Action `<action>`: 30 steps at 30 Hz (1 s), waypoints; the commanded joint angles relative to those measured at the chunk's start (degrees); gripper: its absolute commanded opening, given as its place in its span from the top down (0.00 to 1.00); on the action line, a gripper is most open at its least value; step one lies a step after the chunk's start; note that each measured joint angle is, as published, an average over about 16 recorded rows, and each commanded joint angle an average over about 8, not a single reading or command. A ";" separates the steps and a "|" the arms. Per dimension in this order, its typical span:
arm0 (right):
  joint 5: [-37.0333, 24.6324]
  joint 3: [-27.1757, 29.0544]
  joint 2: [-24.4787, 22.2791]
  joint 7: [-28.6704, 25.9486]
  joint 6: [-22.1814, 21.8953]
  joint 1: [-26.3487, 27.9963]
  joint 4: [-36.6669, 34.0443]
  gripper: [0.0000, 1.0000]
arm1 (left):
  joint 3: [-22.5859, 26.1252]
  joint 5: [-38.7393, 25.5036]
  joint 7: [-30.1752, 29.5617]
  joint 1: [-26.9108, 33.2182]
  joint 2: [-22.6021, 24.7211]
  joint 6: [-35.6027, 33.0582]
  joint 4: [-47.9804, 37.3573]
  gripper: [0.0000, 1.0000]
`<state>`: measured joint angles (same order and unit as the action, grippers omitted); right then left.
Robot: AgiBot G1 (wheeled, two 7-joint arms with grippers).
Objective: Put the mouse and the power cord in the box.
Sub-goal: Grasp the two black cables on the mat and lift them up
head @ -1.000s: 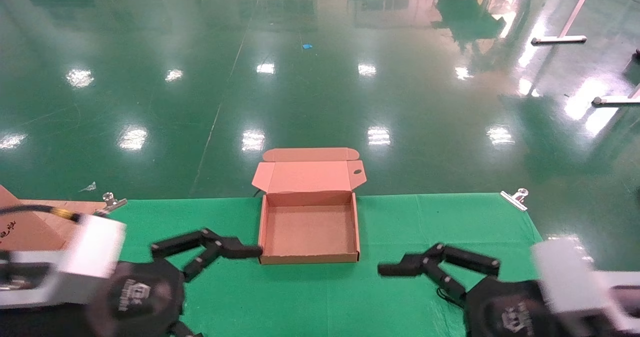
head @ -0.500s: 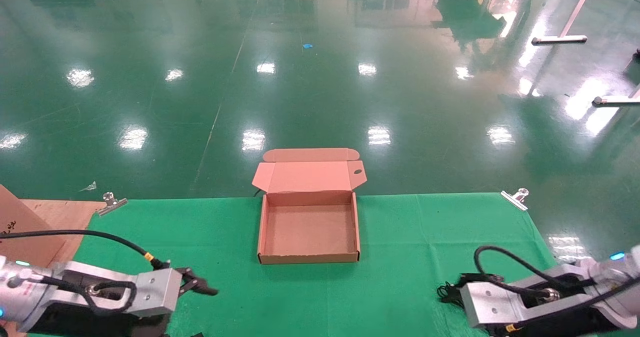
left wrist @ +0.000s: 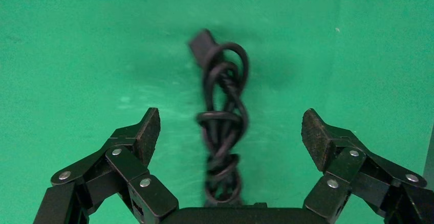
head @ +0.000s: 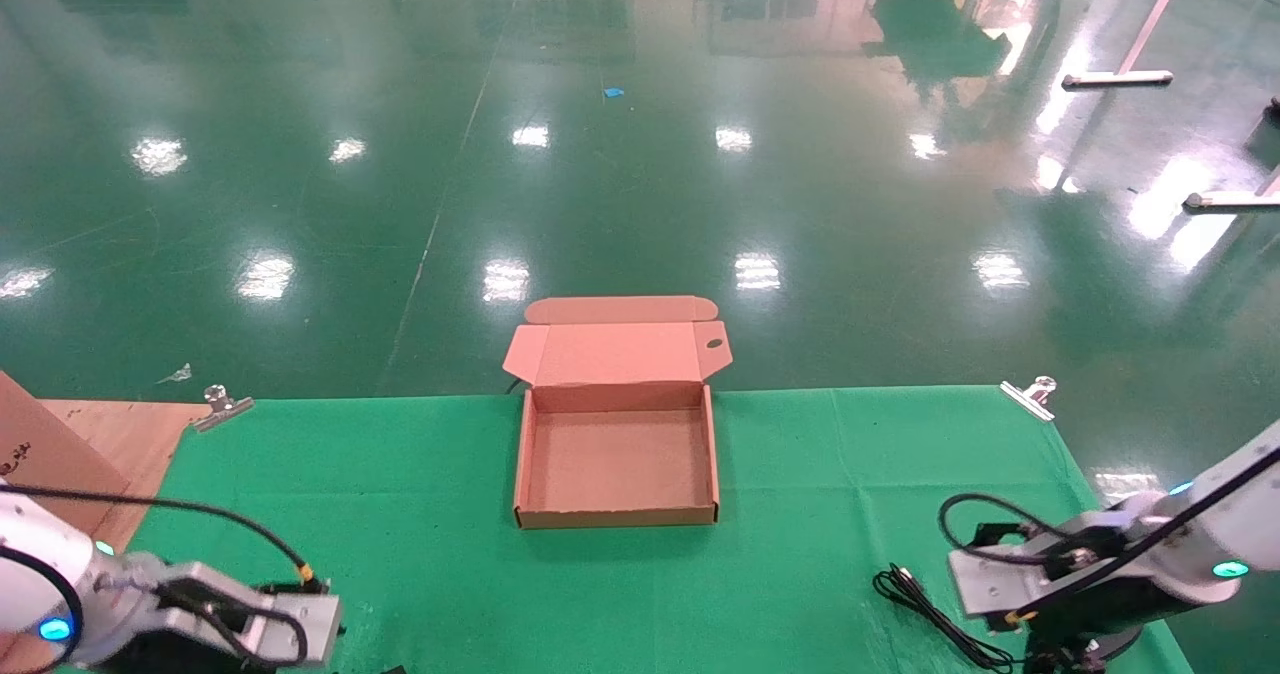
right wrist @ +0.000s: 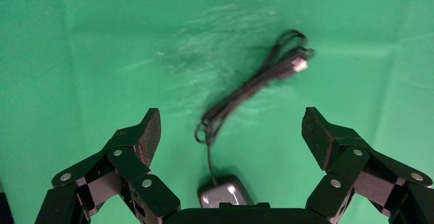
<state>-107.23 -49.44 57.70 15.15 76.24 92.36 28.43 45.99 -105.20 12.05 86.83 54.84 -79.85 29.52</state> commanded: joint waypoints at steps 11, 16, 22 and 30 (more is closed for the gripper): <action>-0.14 0.09 6.55 10.17 -8.60 -0.11 -14.97 0.00 | 1.40 -2.92 6.61 0.45 4.64 7.56 -13.61 0.00; 0.07 0.25 8.12 13.32 -10.73 0.05 -18.97 0.00 | 1.05 -2.50 8.63 1.10 5.44 8.93 -17.38 0.00; 0.21 0.41 9.30 15.92 -13.63 0.30 -22.26 0.00 | 0.58 -1.79 10.96 1.73 6.13 9.60 -20.39 0.00; 0.64 0.83 10.53 17.21 -18.68 0.04 -25.01 0.00 | -0.03 -0.89 13.26 2.67 6.73 10.10 -23.17 0.00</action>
<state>-106.52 -48.57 68.07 32.25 57.66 92.35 3.58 45.99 -106.13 25.22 89.44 61.52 -69.78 6.42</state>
